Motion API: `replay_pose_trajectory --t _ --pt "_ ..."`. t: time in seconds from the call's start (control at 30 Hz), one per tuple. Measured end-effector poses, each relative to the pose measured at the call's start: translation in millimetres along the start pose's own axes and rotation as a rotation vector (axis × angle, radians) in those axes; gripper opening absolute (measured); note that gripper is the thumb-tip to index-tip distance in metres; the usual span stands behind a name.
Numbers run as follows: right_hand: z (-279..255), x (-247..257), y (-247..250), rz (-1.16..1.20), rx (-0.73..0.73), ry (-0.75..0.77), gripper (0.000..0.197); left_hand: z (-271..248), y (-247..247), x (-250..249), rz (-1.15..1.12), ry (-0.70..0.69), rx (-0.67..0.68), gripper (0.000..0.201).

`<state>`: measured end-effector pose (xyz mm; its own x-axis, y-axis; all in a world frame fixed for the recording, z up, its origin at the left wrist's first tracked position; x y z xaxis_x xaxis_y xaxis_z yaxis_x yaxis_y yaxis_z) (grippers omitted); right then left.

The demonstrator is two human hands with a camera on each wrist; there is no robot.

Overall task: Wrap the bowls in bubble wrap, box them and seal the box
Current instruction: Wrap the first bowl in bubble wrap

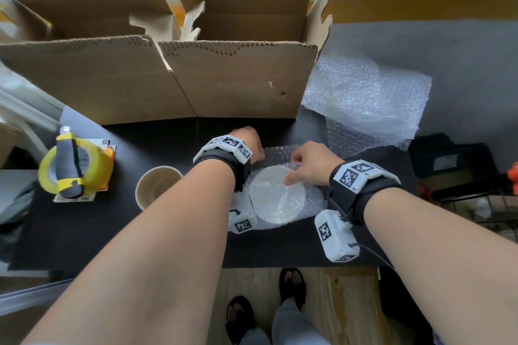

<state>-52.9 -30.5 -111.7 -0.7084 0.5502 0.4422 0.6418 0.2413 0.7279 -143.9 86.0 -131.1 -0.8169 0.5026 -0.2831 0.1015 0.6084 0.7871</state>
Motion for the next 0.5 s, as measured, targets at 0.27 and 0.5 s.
replay_pose_trajectory --t 0.27,0.5 --pt "11.8 -11.4 17.8 0.007 -0.154 -0.076 0.032 -11.3 19.9 -30.1 -0.321 -0.162 -0.075 0.016" --pt "8.8 -8.9 26.2 -0.089 -0.31 -0.047 0.048 -22.4 19.3 -13.0 -0.129 -0.13 -0.091 0.027"
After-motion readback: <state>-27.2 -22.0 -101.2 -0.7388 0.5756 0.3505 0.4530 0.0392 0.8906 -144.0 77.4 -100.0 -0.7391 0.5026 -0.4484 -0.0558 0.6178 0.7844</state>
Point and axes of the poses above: each hand's wrist, its own z-axis towards the middle knuckle, its own y-axis out of the back of the hand, x = y × z, the point moved 8 cm from there along z, towards the middle knuckle, and after that the axes turned 1 degree about -x, right-handed, at the moved point
